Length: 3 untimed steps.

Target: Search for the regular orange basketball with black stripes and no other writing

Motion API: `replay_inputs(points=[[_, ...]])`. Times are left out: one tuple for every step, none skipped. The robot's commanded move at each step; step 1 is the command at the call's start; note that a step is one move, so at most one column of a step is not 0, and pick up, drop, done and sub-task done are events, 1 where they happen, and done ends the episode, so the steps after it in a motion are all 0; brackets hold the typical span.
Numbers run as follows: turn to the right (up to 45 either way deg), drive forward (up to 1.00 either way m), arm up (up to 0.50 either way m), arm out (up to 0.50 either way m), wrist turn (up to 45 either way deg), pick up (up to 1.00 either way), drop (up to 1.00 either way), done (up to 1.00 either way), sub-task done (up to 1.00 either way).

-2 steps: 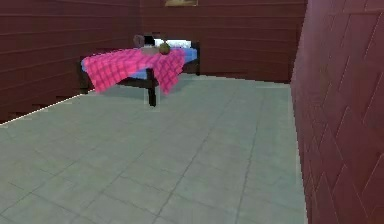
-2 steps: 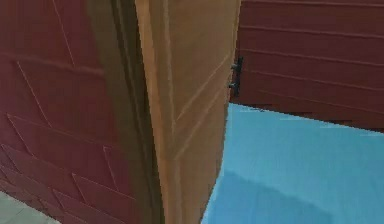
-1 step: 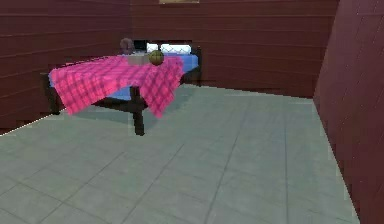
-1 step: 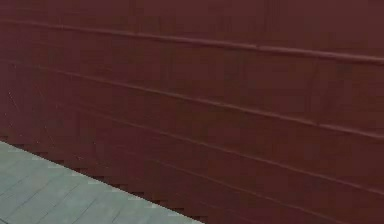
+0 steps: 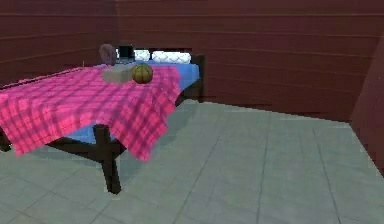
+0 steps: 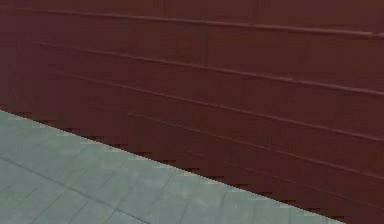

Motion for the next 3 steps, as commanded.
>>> replay_inputs(points=[[0.0, 1.00, 0.00, 0.00, 0.0, 0.00, 0.00, 0.00, 0.00], [6.0, 0.00, 0.00, 0.00, 0.0, 0.00, 0.00, 0.00, 0.00], [0.0, 0.50, 0.00, 0.00, 0.0, 0.00, 0.00, 0.00, 0.00]])
